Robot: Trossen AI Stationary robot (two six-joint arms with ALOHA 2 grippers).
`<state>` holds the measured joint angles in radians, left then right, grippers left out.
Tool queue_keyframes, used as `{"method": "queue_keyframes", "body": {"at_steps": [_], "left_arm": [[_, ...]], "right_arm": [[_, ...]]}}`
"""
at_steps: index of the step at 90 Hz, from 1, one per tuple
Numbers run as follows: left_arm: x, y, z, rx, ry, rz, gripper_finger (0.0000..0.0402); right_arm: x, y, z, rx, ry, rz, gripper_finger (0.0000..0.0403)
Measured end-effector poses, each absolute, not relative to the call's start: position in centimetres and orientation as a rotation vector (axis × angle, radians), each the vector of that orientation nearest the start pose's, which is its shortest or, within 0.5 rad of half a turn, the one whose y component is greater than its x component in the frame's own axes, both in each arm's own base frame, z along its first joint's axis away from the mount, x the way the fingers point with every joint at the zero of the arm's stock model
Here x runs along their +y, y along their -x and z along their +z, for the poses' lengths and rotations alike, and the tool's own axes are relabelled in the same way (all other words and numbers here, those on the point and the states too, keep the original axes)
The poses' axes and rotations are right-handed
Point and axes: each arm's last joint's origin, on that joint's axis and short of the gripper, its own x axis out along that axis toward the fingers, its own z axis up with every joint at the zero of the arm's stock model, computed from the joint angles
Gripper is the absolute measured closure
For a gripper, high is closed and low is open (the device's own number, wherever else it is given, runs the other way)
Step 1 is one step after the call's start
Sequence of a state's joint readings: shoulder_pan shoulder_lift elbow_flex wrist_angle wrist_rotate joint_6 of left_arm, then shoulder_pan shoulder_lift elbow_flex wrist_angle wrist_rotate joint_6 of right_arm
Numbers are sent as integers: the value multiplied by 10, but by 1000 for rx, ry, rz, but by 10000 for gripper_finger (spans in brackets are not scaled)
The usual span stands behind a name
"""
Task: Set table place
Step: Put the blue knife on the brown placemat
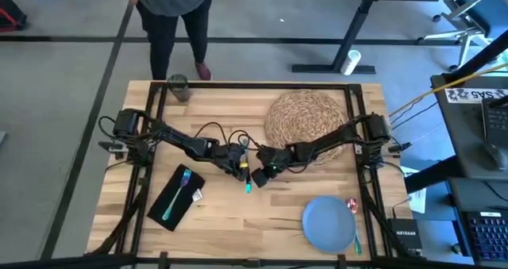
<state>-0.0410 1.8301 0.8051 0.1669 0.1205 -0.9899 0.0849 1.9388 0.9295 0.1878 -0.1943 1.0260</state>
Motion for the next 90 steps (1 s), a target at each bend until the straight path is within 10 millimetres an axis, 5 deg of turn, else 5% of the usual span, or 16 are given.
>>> {"method": "queue_keyframes", "body": {"at_steps": [90], "left_arm": [[-20, -333, 106, 835, 855, 219, 402]], "right_arm": [[28, -360, 90, 855, -974, -98, 319]]}}
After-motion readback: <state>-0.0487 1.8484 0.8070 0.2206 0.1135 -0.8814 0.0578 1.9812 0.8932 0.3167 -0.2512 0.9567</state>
